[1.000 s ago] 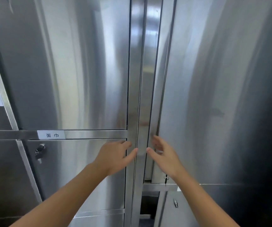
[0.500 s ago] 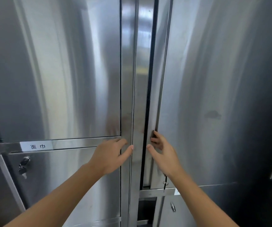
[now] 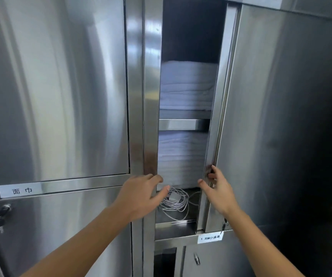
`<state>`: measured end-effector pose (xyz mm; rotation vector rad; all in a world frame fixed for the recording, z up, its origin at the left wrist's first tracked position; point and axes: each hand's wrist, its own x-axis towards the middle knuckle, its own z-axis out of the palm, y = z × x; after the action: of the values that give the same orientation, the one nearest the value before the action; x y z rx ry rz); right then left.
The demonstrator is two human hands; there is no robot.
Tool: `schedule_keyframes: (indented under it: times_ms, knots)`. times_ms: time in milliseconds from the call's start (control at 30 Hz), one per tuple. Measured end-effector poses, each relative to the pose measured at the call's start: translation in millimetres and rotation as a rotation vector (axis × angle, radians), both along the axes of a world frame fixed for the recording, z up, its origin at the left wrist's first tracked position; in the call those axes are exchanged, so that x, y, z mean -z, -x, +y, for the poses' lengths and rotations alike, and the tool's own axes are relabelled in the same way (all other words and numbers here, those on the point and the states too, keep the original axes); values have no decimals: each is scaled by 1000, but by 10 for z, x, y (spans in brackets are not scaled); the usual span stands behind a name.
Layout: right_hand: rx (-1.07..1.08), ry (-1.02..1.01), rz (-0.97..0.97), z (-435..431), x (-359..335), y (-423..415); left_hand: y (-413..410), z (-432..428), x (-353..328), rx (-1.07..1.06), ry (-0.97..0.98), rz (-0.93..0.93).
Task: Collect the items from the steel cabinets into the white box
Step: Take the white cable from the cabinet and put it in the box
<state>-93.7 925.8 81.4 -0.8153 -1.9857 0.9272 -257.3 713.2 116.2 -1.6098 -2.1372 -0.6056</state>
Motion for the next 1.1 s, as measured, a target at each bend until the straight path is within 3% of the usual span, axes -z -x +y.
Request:
schedule_keyframes:
  times_ms: [400,800,1100]
  knots:
    - [16,15,-63,602,-114,-506,-379,730,-56,1,51,10]
    - [25,-122,-98,803,-382,-919,-564,1228,-188,-2,67,7]
    - [154,-160,-102,909,-539,-1306,-720,1472,-269,42,32,25]
